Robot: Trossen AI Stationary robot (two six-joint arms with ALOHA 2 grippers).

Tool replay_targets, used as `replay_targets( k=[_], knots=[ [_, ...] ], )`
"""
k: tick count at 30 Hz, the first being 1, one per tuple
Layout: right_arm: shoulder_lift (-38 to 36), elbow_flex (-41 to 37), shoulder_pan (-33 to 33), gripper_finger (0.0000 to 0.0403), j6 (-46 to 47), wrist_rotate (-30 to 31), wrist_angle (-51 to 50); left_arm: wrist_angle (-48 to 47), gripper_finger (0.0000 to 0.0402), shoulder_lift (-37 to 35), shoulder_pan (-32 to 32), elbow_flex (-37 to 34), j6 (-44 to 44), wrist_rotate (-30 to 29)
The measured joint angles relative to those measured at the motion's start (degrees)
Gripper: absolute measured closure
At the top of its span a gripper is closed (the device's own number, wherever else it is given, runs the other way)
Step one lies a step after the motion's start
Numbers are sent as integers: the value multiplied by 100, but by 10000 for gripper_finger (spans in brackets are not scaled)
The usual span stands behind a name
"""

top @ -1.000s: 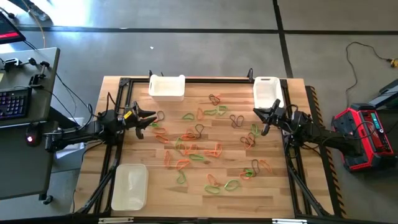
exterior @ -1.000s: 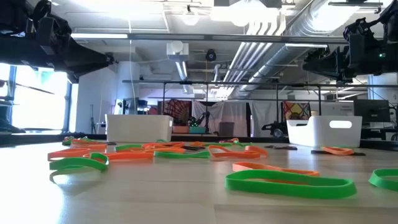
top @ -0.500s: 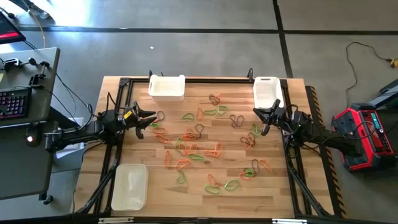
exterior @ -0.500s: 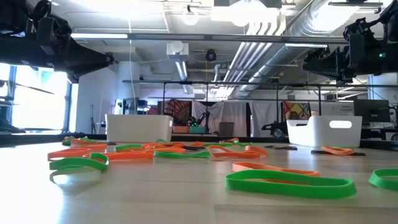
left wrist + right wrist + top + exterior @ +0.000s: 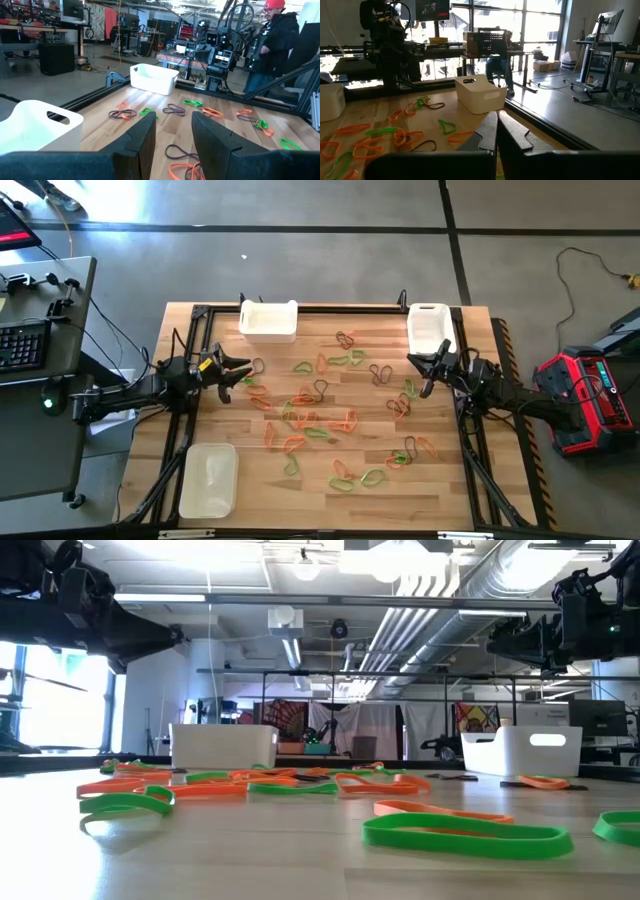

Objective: Sort rubber bands into baskets

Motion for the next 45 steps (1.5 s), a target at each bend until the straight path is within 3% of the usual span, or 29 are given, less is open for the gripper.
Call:
replay_targets(
  k=[15,21,31,42,45],
  knots=[
    [1,0,0,403,1,0,1,-1,282,0,-2,2,31,-2],
    [1,-1,0,403,-1,-1,1,90,282,-1,8,0,785,-293],
    [1,1,-2,403,1,-1,1,233,282,0,0,0,531,-518],
    [1,0,0,403,0,-1,1,341,283,1,0,0,-508,-900],
    [0,0,-1,403,-1,0,0,190,301,47,0,0,-634,-994]
  ],
)
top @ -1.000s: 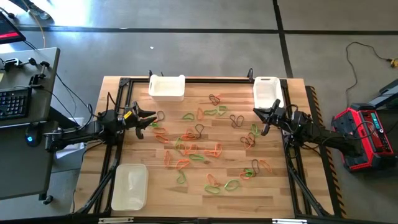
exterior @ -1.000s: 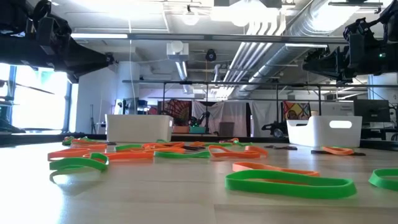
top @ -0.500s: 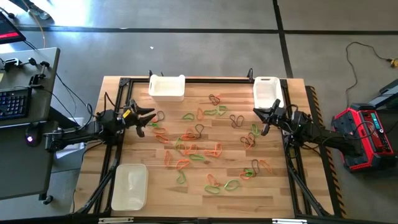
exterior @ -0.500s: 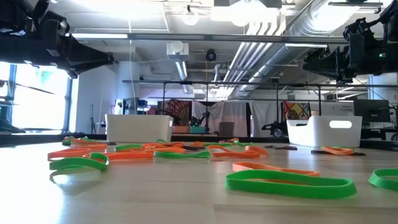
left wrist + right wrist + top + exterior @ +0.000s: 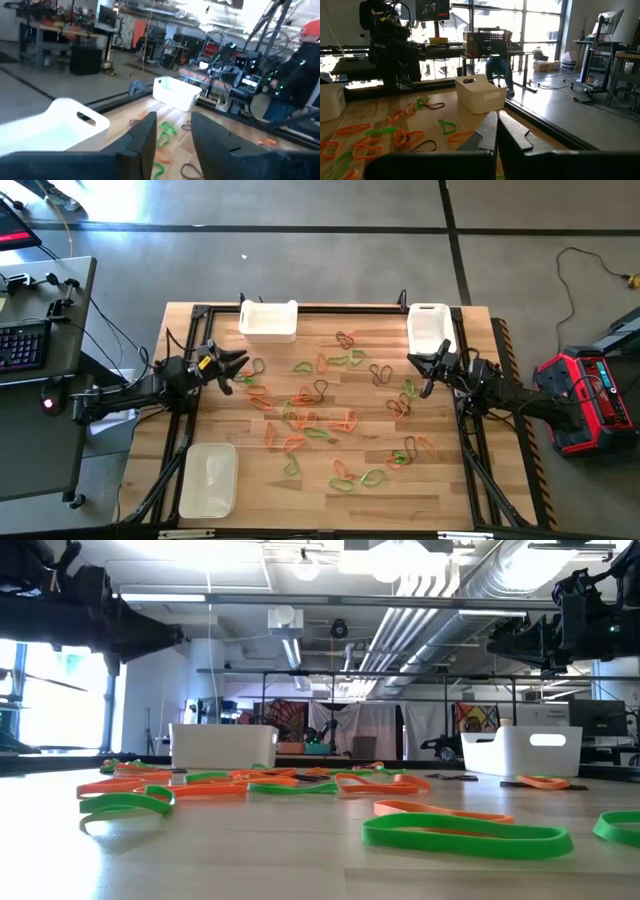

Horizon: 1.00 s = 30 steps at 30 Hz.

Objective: Sort rubber bands into baskets
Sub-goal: Put the purple rubber band into the bottom left white bin

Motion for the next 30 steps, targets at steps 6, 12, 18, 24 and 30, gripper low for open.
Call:
replay_targets(
  k=[6,12,18,24,30],
  knots=[
    [0,-1,-1,403,1,-1,-1,-11,391,345,0,0,-269,-219],
    [1,1,-1,403,2,1,1,-22,401,613,-4,0,-88,-22],
    [0,-1,1,403,2,0,0,-159,401,839,-8,0,-206,806],
    [1,-1,1,403,2,1,-1,-227,401,1266,-143,0,-1228,1670],
    [-1,1,1,403,0,0,0,-273,401,1838,-372,0,-1799,1440]
  ],
)
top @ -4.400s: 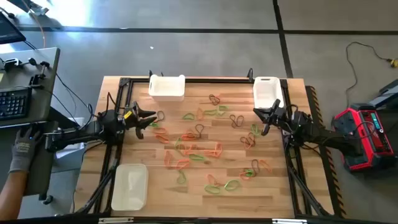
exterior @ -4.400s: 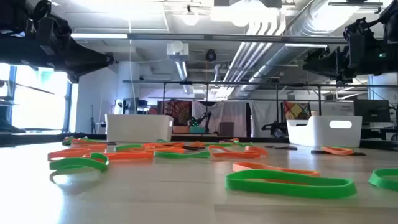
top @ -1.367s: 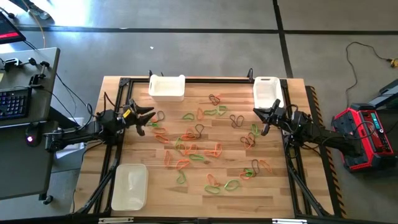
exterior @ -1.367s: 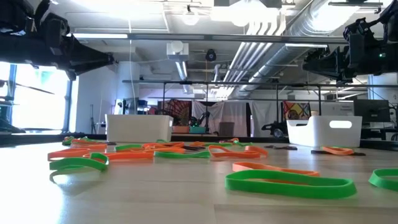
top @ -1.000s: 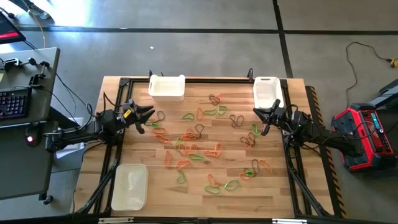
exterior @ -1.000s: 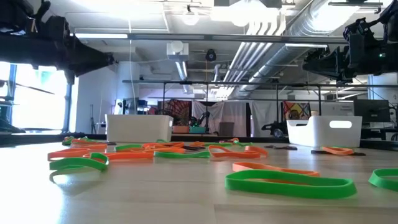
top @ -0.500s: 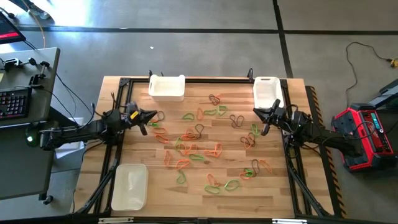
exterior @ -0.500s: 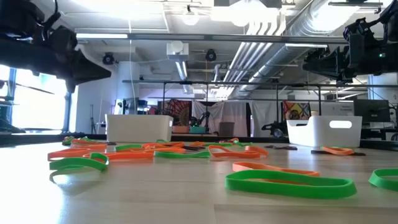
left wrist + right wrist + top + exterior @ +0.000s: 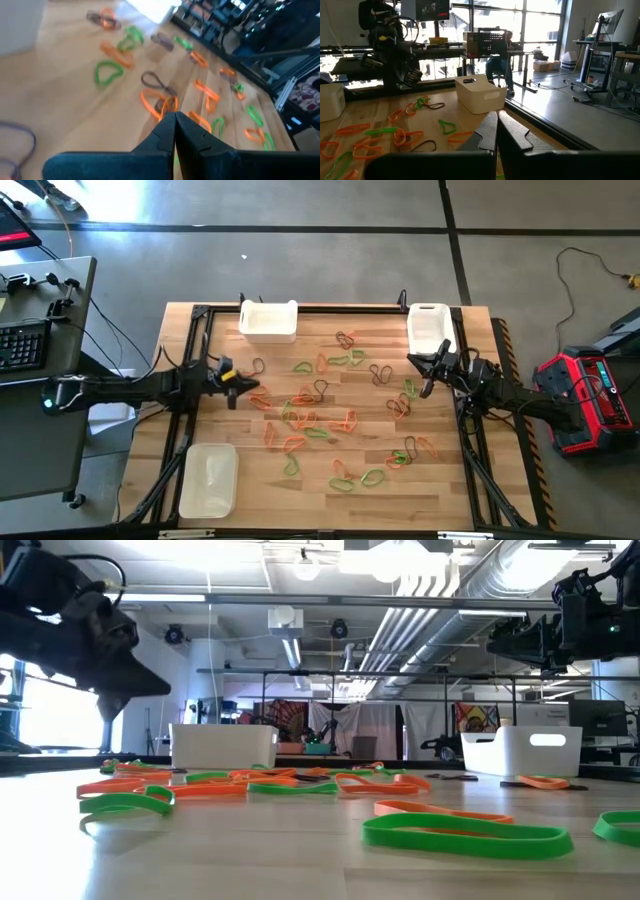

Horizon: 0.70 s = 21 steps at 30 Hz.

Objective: Sort rubber bands into baskets
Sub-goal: Put the purple rubber band into the bottom left white bin

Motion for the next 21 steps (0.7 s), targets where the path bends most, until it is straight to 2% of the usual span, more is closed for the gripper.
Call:
replay_targets(
  k=[5,11,18,21],
  knots=[
    [2,-2,0,403,2,0,0,6,401,375,-157,0,-270,-100],
    [0,-2,-2,403,2,-1,1,37,401,560,-200,0,39,-238],
    [0,0,-2,403,2,-1,1,495,401,564,-200,0,605,436],
    [1,-2,0,403,1,-1,1,745,401,564,-200,0,612,510]
  ],
)
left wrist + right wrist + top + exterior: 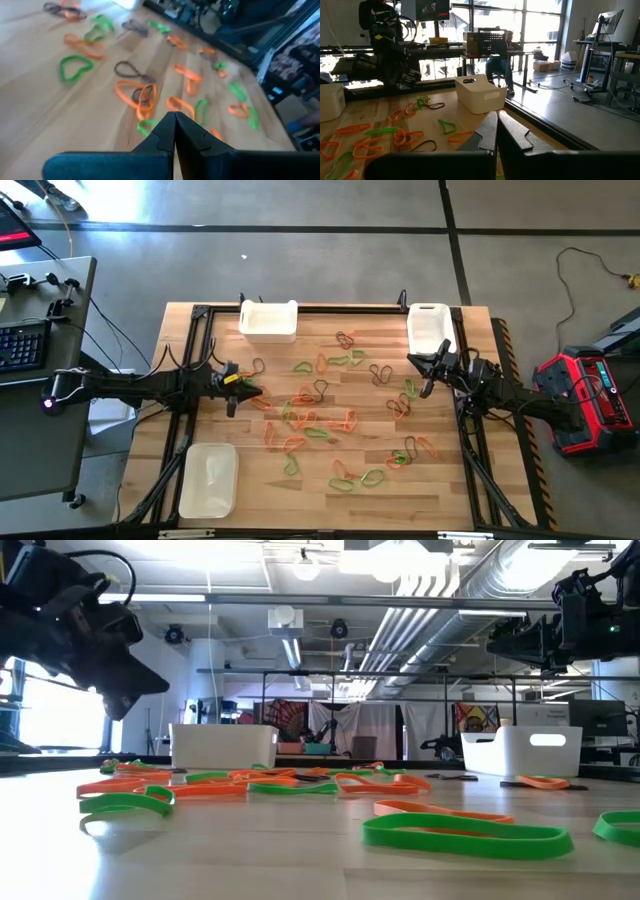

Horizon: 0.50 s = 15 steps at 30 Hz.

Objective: Sort rubber bands into baskets
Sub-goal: Put the purple rubber band into the bottom left white bin

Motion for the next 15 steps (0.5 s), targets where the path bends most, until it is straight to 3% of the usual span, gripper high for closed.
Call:
replay_targets(
  k=[8,15],
  knots=[
    [-1,0,-2,403,1,2,0,244,401,0,2,0,-714,-1505],
    [-1,1,0,403,0,1,-1,255,401,0,2,0,-302,-1662]
  ],
)
